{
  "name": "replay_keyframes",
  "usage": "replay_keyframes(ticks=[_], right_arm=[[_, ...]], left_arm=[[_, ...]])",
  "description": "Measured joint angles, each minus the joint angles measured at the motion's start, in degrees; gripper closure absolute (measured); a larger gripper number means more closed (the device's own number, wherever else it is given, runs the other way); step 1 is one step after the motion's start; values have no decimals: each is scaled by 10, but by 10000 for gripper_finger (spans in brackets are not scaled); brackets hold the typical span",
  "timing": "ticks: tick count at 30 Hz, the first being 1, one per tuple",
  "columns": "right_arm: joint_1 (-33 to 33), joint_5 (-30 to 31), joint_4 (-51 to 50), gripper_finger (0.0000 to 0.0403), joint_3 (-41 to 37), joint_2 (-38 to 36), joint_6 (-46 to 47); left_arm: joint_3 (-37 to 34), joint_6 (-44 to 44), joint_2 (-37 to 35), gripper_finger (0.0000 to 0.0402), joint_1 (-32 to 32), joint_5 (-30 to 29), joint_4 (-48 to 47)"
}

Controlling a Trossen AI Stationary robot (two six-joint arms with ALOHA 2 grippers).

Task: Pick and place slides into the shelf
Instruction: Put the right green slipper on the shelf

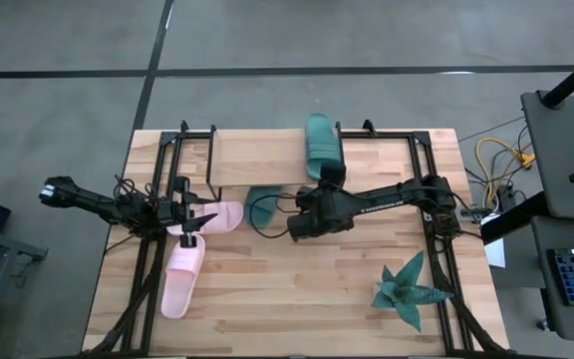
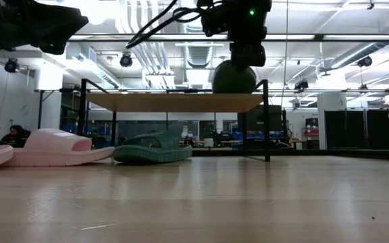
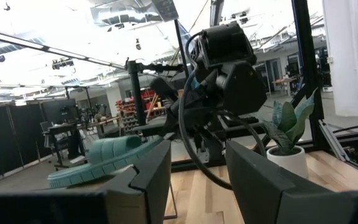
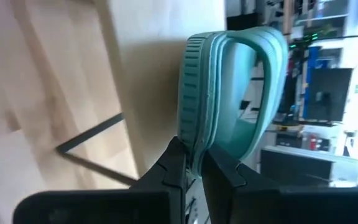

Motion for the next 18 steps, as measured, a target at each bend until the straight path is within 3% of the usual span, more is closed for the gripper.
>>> replay_keyframes(ticks=[5,9,18], right_arm=[[-6,-46,2,362,-7,0,0],[-6,-53,1,324,-9,0,0],[-7,-136,0,241,-5,0,0]], left_arm=[[0,0,0,262,0,0,-1],[0,0,0,262,0,0,-1],[0,0,0,262,0,0,-1]])
